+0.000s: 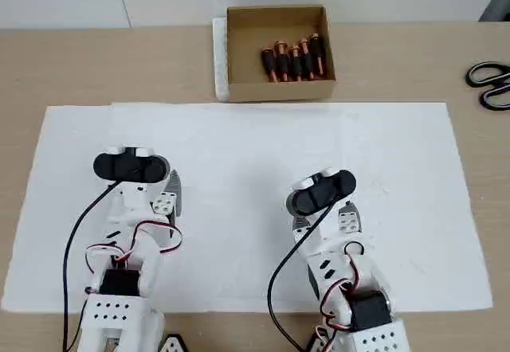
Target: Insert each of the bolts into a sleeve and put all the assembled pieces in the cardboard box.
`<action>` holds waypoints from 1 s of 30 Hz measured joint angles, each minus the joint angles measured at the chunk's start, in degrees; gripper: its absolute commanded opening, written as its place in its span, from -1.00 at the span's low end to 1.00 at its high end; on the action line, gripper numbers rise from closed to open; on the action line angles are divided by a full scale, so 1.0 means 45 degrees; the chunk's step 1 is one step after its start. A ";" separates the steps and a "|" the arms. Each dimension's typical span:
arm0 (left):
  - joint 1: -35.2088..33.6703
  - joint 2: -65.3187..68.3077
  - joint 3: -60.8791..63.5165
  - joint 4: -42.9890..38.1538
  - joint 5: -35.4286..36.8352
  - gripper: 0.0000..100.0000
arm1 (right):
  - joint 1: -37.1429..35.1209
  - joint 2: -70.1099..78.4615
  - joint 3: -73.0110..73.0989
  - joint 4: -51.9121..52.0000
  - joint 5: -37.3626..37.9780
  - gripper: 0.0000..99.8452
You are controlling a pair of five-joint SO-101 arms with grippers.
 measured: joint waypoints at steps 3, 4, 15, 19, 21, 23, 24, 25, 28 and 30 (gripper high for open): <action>0.0000 0.0000 0.0000 0.0000 0.0000 -0.74 | 0.0000 0.0000 0.0000 0.0000 0.0000 -0.47; 0.0000 0.0000 0.0000 0.0000 0.0000 -0.74 | 0.0000 0.0000 0.0000 0.0000 0.0000 -0.47; 0.0000 0.0000 0.0000 0.0000 0.0000 -0.74 | 0.0000 0.0000 0.0000 0.0000 0.0000 -0.47; 0.0000 -0.0313 0.0274 -0.0020 0.0000 -0.74 | 0.0000 0.0000 0.0000 0.0059 0.0000 -0.47; 0.0000 -0.1094 0.0703 -0.0020 0.0000 -0.74 | 0.0000 0.0000 0.0000 0.0195 0.0000 -0.47; 0.0000 -0.2110 0.0860 0.0195 0.0000 -0.74 | 0.0000 0.0000 0.0000 0.0195 0.0000 -0.47; 0.0000 -0.2716 0.0840 0.0508 0.0000 -0.74 | 0.0000 0.0000 0.0000 0.0195 0.0000 -0.47; 0.0000 -0.3302 0.0840 0.0957 0.0020 -0.74 | 0.0000 0.0000 0.0000 0.0195 0.0000 -0.47; 0.0000 -0.4962 0.0860 0.3145 0.0020 -0.74 | 0.0000 0.0000 0.0000 0.0195 0.0000 -0.47; 0.0000 -0.5998 0.0860 0.4962 0.0000 -0.74 | 0.0000 0.0000 0.0000 0.0195 0.0000 -0.47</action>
